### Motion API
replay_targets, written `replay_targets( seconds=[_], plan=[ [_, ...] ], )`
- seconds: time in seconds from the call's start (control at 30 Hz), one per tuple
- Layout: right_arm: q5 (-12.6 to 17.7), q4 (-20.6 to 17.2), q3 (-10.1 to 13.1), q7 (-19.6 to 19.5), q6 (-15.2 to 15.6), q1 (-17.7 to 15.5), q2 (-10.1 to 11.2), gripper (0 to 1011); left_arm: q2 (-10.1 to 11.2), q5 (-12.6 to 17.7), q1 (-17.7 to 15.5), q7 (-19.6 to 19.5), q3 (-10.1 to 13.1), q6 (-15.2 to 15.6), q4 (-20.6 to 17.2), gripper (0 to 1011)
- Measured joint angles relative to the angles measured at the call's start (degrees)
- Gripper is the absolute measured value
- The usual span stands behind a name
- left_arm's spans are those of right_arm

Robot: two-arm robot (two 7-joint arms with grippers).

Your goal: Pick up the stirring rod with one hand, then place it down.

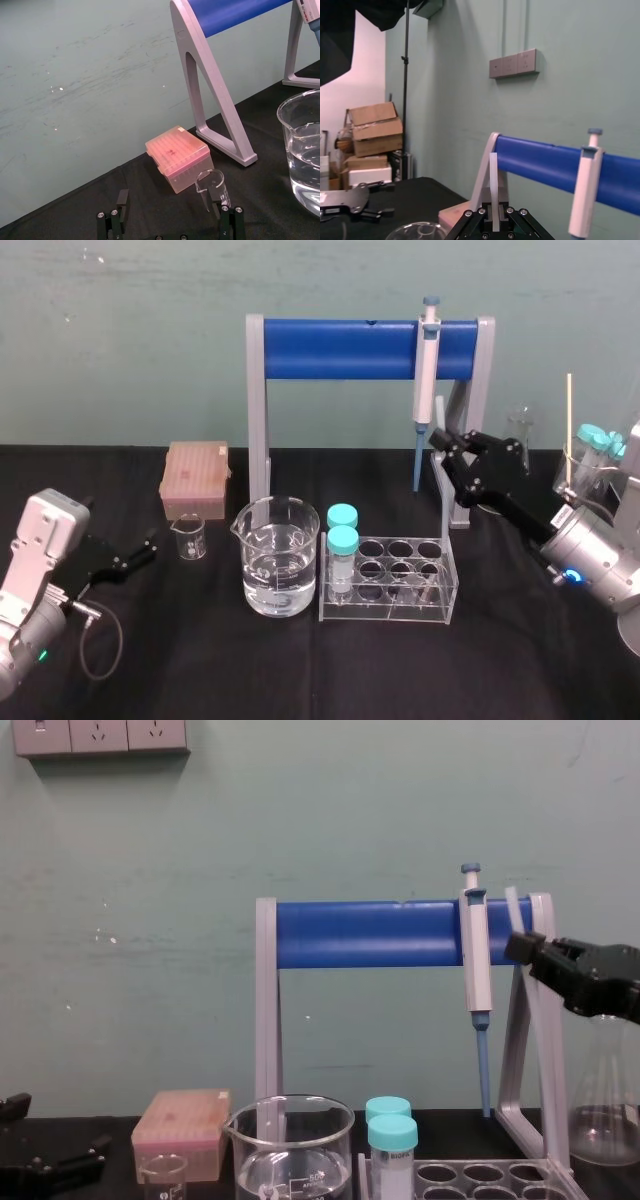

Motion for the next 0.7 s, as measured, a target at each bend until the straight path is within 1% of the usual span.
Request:
replay_targets(
  seconds=[0.2,0.47,0.7],
  plan=[
    [1.1,1.0,-1.3,1.2,1.4,0.5,-0.1,68,0.0,0.0,0.0,0.0,0.0,0.0,0.0,1000],
    [1.6,1.7,-2.1,1.3,2.1,0.9,0.0,68,0.0,0.0,0.0,0.0,0.0,0.0,0.0,1000],
    [2.2,3.5,-3.2,2.4,3.1,1.9,0.1,68,0.0,0.0,0.0,0.0,0.0,0.0,0.0,1000]
  ],
)
